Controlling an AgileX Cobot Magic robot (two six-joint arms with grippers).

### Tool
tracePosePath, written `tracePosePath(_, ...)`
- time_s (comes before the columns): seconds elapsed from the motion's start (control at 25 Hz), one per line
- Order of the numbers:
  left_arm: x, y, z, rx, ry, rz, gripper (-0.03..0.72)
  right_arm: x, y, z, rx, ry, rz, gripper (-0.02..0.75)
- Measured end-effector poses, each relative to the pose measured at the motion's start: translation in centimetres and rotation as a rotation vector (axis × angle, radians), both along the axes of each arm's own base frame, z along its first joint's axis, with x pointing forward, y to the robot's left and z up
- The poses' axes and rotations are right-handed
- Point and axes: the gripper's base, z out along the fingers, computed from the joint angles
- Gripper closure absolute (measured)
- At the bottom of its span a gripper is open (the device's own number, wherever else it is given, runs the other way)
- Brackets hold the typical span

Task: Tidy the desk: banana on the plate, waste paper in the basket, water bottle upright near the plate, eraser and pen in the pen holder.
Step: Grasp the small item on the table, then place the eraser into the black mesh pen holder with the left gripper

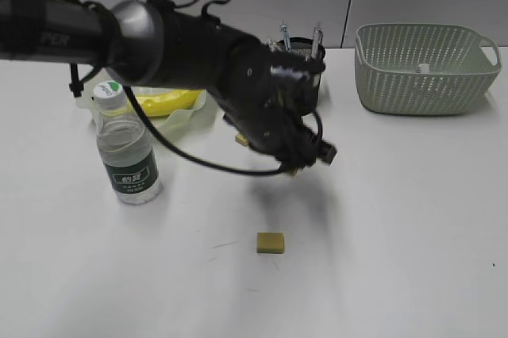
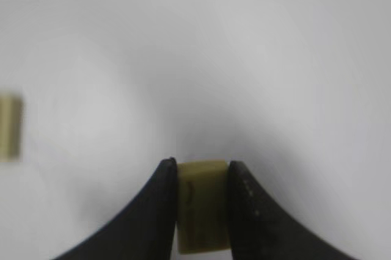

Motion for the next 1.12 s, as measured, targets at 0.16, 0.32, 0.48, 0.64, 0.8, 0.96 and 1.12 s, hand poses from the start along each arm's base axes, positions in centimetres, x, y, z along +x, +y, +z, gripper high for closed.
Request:
tracePosePath(0.16,3.1,-1.6,6.0,-0.239,-0.301,0.001,0.504,0.0,0.0,0.0,0.001,0.001,0.001,0.389)
tracePosePath(0.32,6.7,-1.5,10.4,-0.449,-0.589,0.026,0.504,0.0,0.0,0.0,0.003,0.002,0.001,0.39)
tracePosePath(0.48,10.0,-0.6,10.8,-0.517,-0.705,0.07,0.504,0.0,0.0,0.0,0.003,0.002,0.002,0.39)
tracePosePath(0.64,12.0,0.1,7.6,-0.475,-0.677,0.1,0.504,0.0,0.0,0.0,0.003,0.002,0.002,0.39)
tracePosePath(0.8,12.5,0.3,5.3,-0.433,-0.634,0.108,0.475,0.0,0.0,0.0,0.003,0.002,0.002,0.39)
tracePosePath(0.96,12.6,0.2,4.8,-0.428,-0.628,0.107,0.32,0.0,0.0,0.0,0.003,0.003,0.002,0.39)
tracePosePath(1.12,12.6,0.2,4.8,-0.428,-0.628,0.107,0.272,0.0,0.0,0.0,0.003,0.003,0.002,0.39)
